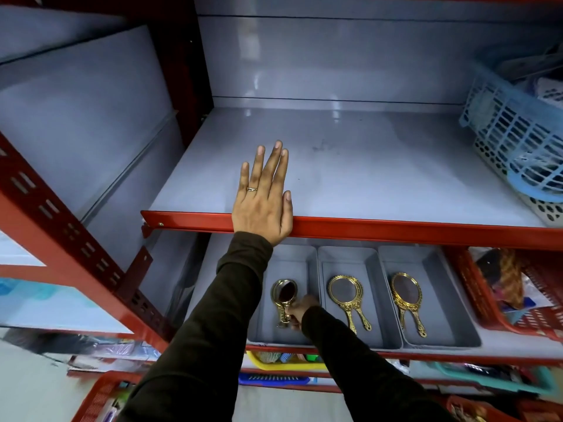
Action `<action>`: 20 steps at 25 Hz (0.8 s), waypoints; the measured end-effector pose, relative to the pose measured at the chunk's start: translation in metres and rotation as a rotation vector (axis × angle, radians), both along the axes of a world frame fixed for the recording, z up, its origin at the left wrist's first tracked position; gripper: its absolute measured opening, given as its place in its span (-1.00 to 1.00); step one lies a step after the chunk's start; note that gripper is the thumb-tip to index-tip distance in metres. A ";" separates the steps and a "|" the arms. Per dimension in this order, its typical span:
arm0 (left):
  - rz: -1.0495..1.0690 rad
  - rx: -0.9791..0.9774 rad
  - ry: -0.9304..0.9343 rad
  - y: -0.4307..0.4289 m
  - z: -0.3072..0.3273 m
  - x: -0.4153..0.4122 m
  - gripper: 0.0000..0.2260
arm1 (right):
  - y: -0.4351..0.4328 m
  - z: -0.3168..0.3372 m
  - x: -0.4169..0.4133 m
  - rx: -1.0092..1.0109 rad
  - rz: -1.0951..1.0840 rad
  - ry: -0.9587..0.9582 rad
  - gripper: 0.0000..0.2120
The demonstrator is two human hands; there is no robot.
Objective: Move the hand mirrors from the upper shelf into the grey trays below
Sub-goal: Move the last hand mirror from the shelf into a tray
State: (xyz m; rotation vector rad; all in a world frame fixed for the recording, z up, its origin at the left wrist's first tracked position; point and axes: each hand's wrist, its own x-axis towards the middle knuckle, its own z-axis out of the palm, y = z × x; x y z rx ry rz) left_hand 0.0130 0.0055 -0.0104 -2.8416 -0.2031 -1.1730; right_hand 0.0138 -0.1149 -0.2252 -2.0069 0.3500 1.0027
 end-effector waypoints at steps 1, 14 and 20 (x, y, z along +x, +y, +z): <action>-0.002 0.003 -0.003 0.000 0.000 0.000 -0.38 | 0.000 -0.006 0.002 -0.035 0.021 -0.023 -0.70; 0.002 -0.053 0.106 -0.005 0.006 -0.008 -0.38 | -0.061 0.032 0.002 0.114 -0.058 -0.320 -0.89; -0.132 -0.163 0.118 -0.031 -0.009 -0.039 -0.41 | -0.107 0.057 -0.006 0.295 -0.236 -0.256 -0.80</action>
